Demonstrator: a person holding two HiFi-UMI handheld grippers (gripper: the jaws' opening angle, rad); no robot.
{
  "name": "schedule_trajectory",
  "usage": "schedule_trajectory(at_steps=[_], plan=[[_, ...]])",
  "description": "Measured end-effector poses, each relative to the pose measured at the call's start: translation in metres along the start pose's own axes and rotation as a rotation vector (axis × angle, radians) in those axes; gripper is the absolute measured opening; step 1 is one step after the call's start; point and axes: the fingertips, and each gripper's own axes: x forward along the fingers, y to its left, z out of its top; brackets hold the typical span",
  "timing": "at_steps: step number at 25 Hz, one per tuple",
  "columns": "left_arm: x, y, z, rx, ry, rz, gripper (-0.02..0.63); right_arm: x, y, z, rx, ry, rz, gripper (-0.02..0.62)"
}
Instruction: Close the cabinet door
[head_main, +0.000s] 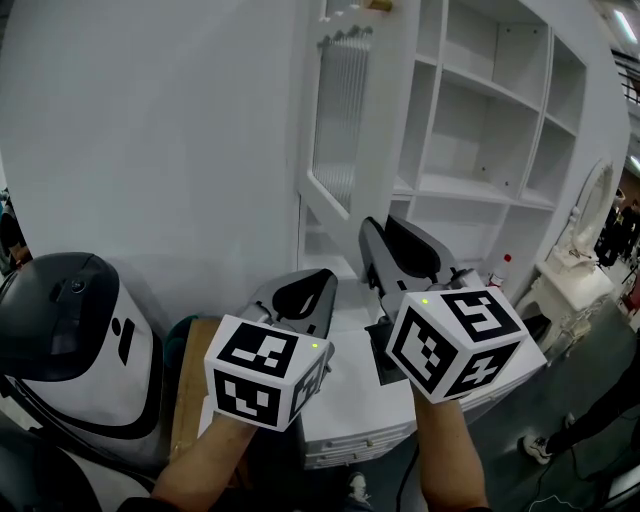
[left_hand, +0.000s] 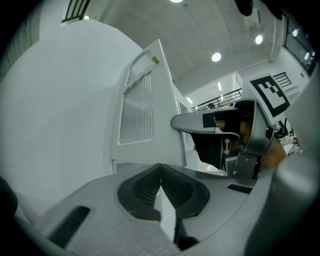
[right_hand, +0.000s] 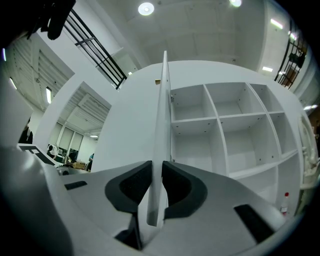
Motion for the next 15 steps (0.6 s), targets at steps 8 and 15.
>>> schedule_trajectory(at_steps=[8, 15], plan=[[0.025, -0.015, 0.001, 0.006, -0.003, -0.009, 0.012, -0.004, -0.029, -0.001, 0.015, -0.007, 0.004, 0.069], [0.051, -0.027, 0.001, 0.005, -0.007, -0.005, 0.012, -0.005, -0.053, -0.002, 0.019, -0.009, 0.040, 0.069]])
